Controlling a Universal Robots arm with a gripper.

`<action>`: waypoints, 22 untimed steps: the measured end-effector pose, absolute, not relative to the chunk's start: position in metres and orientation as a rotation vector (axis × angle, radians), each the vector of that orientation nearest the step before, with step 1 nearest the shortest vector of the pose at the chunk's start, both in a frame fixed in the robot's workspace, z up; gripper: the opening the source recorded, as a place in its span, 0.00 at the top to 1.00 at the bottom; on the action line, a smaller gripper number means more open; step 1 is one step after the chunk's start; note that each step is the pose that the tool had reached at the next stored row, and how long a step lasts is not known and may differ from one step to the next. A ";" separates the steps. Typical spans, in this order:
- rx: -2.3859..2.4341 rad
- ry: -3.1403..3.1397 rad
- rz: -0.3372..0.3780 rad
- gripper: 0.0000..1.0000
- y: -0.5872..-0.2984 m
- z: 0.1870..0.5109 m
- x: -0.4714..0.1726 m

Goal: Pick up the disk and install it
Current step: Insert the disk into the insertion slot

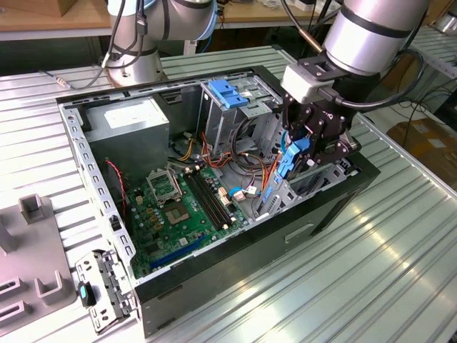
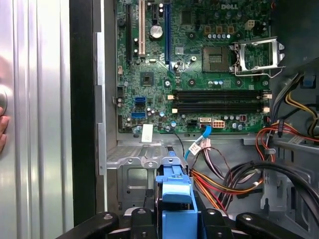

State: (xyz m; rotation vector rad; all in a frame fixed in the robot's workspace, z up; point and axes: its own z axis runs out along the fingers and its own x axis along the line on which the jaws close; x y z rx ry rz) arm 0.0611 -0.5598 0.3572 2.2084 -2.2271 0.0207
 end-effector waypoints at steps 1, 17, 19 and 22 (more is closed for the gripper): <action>2.208 -2.227 0.021 0.63 -0.560 0.356 0.061; 2.208 -2.227 0.021 0.63 -0.560 0.356 0.061; 2.208 -2.227 0.022 0.56 -0.560 0.356 0.061; 2.208 -2.227 0.022 0.56 -0.560 0.356 0.061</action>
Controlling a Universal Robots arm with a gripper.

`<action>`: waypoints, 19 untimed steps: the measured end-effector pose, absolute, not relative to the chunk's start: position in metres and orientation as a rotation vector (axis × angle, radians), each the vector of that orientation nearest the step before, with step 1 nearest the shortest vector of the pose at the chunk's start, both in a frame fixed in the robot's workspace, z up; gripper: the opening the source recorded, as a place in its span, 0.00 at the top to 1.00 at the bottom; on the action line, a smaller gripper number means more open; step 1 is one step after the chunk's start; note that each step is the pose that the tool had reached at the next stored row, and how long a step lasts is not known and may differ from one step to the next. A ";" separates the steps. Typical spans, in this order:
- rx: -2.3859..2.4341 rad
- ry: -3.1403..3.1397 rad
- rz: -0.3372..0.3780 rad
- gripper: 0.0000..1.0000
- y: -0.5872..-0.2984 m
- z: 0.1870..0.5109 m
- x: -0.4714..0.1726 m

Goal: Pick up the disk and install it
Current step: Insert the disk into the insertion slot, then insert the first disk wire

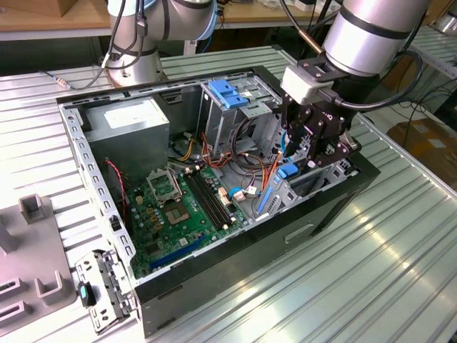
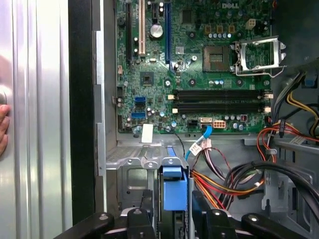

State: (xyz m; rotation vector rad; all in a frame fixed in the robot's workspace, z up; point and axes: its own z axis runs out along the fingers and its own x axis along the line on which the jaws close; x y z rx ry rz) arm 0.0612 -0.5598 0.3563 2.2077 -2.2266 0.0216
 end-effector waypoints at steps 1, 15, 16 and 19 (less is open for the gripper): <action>2.208 -2.227 0.022 0.56 -0.560 0.356 0.061; 2.208 -2.226 0.022 0.89 -0.560 0.356 0.061; 2.207 -2.226 0.022 0.89 -0.560 0.356 0.061; 2.207 -2.226 0.023 0.89 -0.560 0.356 0.061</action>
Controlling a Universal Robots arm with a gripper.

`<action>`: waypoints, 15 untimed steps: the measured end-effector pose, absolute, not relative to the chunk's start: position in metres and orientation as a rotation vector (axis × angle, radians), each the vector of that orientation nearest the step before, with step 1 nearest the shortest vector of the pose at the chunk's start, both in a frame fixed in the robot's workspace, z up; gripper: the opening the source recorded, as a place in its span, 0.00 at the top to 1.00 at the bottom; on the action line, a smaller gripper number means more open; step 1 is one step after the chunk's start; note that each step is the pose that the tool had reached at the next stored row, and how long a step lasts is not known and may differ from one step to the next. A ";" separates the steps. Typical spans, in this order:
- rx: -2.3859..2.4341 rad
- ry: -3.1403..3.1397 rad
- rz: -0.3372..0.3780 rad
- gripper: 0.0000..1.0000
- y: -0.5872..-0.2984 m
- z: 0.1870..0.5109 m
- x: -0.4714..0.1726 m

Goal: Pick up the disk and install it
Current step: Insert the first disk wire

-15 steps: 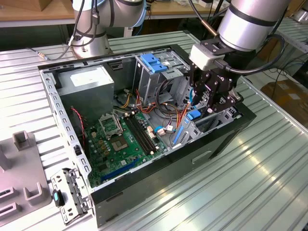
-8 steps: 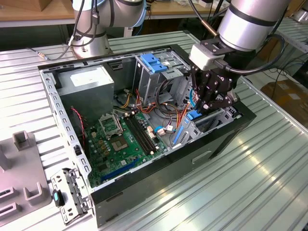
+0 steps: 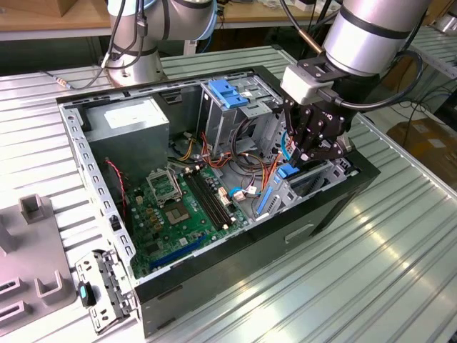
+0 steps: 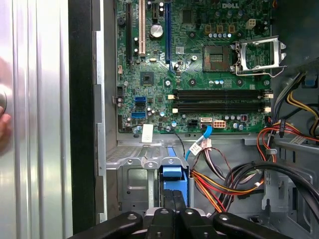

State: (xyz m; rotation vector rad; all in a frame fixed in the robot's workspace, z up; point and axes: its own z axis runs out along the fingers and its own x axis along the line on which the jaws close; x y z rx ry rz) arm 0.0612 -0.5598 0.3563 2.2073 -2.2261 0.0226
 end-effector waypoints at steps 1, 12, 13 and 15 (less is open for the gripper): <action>2.207 -2.226 0.023 0.89 -0.560 0.356 0.061; 2.219 -2.214 0.023 0.89 -0.560 0.356 0.061; 2.227 -2.206 0.023 0.89 -0.560 0.356 0.062; 2.242 -2.192 0.023 0.89 -0.560 0.356 0.063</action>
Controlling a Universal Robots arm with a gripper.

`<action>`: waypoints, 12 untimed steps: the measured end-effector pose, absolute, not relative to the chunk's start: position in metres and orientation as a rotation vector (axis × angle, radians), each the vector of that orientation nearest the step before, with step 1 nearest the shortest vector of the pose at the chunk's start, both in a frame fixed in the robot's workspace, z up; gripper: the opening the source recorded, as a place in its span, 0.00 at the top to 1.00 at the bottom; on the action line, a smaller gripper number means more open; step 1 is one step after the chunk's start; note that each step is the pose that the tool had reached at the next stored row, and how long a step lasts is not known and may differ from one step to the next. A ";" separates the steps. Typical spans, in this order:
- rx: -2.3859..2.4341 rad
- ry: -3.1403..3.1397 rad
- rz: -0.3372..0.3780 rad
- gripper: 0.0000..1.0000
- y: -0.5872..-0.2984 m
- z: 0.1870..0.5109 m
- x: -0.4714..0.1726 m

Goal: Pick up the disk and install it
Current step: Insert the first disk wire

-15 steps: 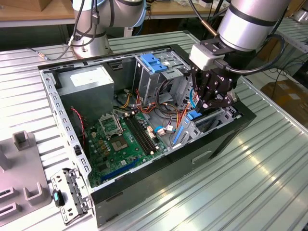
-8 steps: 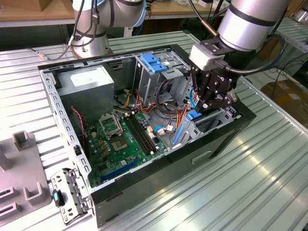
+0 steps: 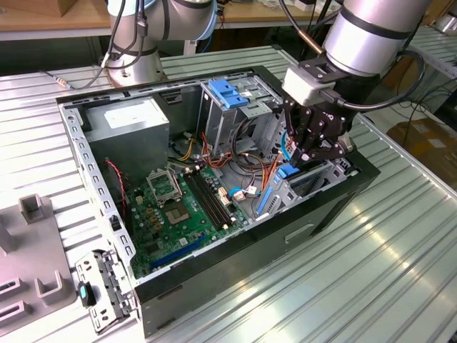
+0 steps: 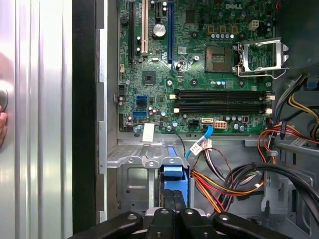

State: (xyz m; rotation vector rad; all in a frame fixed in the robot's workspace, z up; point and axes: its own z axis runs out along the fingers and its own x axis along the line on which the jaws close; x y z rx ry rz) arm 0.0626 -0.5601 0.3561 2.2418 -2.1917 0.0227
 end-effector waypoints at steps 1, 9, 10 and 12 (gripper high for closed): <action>2.255 -2.178 0.023 0.89 -0.560 0.356 0.064; 2.390 -2.031 0.024 0.89 -0.560 0.355 0.073; 2.392 -2.028 0.024 0.89 -0.560 0.355 0.075; 2.397 -2.022 0.024 0.89 -0.560 0.355 0.081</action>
